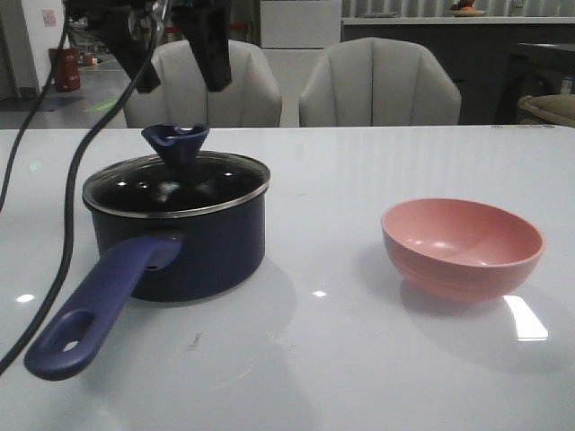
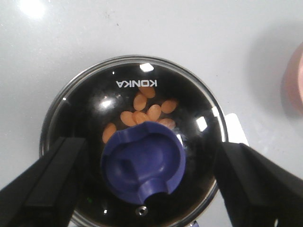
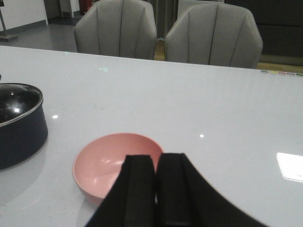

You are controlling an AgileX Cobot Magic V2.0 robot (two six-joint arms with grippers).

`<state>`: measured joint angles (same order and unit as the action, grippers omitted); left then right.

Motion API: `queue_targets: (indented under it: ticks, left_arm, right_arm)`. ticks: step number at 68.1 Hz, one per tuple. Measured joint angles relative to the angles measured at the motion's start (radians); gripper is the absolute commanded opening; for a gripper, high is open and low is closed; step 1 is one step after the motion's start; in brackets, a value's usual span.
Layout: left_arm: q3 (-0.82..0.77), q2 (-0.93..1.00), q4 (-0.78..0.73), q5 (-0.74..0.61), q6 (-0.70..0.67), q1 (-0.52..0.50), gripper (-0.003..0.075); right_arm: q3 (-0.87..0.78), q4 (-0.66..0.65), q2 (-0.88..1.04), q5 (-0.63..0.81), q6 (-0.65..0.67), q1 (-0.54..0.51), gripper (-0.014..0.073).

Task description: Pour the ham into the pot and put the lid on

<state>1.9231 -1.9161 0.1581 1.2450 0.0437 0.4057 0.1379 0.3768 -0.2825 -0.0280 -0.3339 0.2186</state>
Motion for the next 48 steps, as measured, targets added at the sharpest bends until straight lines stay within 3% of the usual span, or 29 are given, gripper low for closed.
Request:
queue_targets:
  ticks: [22, 48]
  left_arm:
    - [-0.157, 0.292, -0.001, -0.065, 0.000, 0.000, 0.0563]
    - [-0.671, 0.709, 0.006, -0.298, 0.000, 0.000, 0.0563]
  right_arm:
    - [0.000, 0.000, 0.000, 0.000, 0.000, 0.000, 0.0150]
    - [0.000, 0.000, 0.000, 0.000, 0.000, 0.000, 0.0150]
